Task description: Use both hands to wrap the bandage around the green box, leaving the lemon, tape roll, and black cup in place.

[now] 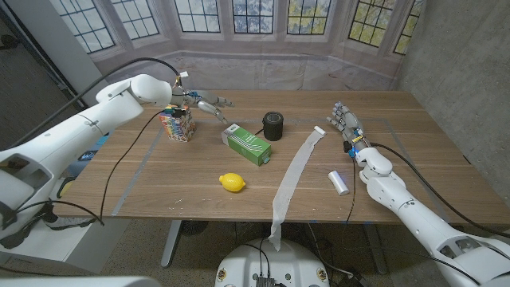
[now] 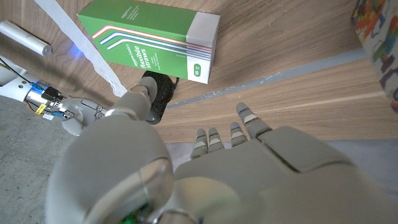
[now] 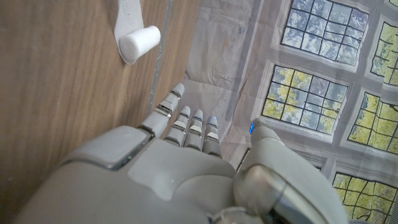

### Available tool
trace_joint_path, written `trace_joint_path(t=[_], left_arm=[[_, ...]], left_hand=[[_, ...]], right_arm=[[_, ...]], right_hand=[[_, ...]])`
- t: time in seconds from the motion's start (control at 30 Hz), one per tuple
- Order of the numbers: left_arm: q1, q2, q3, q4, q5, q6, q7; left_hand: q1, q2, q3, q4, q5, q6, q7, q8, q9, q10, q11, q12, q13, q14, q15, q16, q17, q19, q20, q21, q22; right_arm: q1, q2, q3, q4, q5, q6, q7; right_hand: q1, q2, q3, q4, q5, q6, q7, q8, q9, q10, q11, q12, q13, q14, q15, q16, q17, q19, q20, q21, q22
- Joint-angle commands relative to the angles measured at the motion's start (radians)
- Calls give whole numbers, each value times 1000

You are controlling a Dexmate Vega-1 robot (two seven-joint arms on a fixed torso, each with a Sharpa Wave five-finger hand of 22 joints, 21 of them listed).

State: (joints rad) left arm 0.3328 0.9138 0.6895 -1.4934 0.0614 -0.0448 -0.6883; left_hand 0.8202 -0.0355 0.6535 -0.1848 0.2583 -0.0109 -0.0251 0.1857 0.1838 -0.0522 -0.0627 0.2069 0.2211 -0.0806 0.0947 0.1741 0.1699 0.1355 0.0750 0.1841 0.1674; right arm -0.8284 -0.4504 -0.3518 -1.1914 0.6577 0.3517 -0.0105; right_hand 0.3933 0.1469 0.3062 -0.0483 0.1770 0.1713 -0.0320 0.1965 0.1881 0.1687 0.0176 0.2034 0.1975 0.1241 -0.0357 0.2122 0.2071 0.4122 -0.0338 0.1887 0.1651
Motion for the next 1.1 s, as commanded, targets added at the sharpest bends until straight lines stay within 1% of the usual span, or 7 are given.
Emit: trace_joint_path(t=[0.03,0.17,0.3,0.6,0.83,0.97,1.1], left_arm=[[-47,-9,17,17,53,-31,-75],[-56,-9,21,20,64,-33,-92],[-60,-5,25,8,90,-42,-95],[-70,2,41,-5,185,-113,-85],[-59,6,33,-22,234,-137,-59],[-50,12,30,-35,269,-144,-42],[-38,17,24,-46,286,-155,-29]], left_hand=[[17,-3,-5,-1,-5,-5,-5,4,3,-10,1,4,4,-7,4,3,4,-4,0,1,4],[27,-11,-8,-1,-13,-6,-5,6,3,2,-8,11,5,-4,3,5,4,-3,-3,2,4],[36,-17,-11,0,-20,-5,-5,9,3,12,-10,17,7,-2,1,6,4,0,-7,4,4],[50,-29,-17,0,-35,-9,-7,9,4,11,-17,21,10,7,-5,9,4,6,-13,6,3],[61,-36,-21,1,-45,-20,-4,6,4,7,-18,23,12,10,-7,9,4,10,-16,7,4],[74,-43,-25,2,-57,-10,-1,12,5,18,-29,33,15,20,-17,11,5,17,-19,10,4],[87,-45,-26,3,-63,-4,1,14,6,23,-23,40,19,25,-22,11,5,20,-25,10,4]], right_arm=[[-17,-3,5,-22,-5,3,-25],[-17,-3,5,-24,-8,3,-28],[-12,-4,3,-22,-9,0,-27],[-2,7,0,-9,-13,6,-29],[-4,12,0,-6,-14,11,-36],[-6,18,1,1,-7,14,-32],[-10,25,2,8,-2,20,-31]], right_hand=[[-5,2,1,-3,1,4,10,-2,4,4,8,-2,5,7,-2,8,4,5,-2,7,6],[-5,2,1,-4,1,2,10,-2,4,4,7,-2,5,7,-3,7,4,5,-1,6,6],[-5,2,2,-5,1,1,11,-2,4,4,6,-2,6,7,-3,7,4,6,-1,6,6],[-4,3,2,-8,1,-1,12,-3,4,5,8,-1,6,8,-3,7,4,7,-1,7,6],[-4,3,3,-10,1,-2,13,-3,4,4,10,-1,6,8,-2,8,4,7,-1,6,6],[-5,3,3,-11,1,-3,14,-3,4,3,8,-2,6,8,-1,8,4,8,0,7,6],[-6,3,3,-11,1,-6,14,-4,4,3,8,-2,6,7,-2,7,5,8,0,6,6]])
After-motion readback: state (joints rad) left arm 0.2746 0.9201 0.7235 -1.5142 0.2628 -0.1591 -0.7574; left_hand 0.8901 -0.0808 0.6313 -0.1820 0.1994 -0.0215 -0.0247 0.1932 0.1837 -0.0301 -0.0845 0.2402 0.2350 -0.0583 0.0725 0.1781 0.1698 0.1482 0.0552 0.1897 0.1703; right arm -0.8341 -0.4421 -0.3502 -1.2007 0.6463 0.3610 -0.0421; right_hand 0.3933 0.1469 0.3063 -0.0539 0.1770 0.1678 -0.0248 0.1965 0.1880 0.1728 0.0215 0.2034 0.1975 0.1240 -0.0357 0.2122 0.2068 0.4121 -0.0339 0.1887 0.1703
